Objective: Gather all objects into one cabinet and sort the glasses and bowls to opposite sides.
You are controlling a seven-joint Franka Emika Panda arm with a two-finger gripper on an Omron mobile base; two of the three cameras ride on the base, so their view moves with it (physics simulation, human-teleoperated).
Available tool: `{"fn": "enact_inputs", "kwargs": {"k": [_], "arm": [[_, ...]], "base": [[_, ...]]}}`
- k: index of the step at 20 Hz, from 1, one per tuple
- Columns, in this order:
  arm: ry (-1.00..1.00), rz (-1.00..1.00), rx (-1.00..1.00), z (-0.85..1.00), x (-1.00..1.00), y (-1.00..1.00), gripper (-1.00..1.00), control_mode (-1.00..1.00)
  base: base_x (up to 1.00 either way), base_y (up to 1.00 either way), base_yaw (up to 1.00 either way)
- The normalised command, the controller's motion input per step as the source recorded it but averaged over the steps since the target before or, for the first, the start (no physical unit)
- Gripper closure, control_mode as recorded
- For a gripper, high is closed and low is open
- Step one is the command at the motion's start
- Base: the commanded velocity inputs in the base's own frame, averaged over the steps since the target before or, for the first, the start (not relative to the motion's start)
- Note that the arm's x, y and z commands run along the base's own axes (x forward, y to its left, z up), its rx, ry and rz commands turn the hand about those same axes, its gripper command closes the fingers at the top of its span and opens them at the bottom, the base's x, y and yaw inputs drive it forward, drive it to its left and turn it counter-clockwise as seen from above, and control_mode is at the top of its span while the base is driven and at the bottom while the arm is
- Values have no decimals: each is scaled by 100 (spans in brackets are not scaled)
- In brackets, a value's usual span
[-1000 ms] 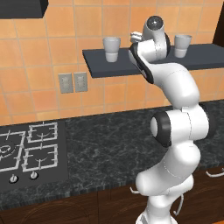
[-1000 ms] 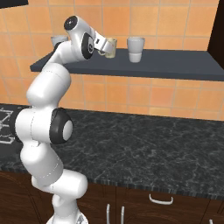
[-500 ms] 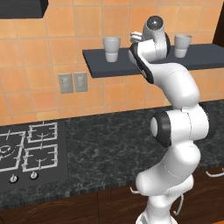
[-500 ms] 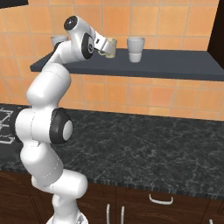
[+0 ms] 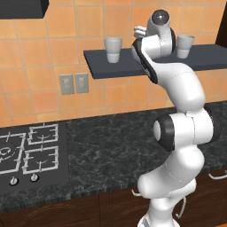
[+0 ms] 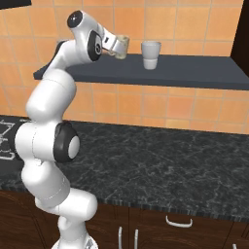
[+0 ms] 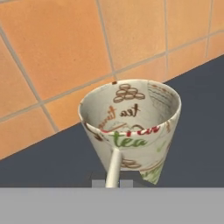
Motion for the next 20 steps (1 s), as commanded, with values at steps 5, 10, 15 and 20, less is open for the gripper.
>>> {"fn": "enact_inputs", "kwargs": {"k": [5, 10, 15, 20], "arm": [[0, 0, 0, 27, -18, -2, 100, -100], [0, 0, 0, 20, -43, 0, 100, -100], [0, 7, 0, 7, -82, 0, 100, -100], [0, 16, 0, 3, -89, 0, 100, -100]], "base": [[0, 0, 0], [0, 0, 0], [0, 0, 0], [0, 0, 0]]}}
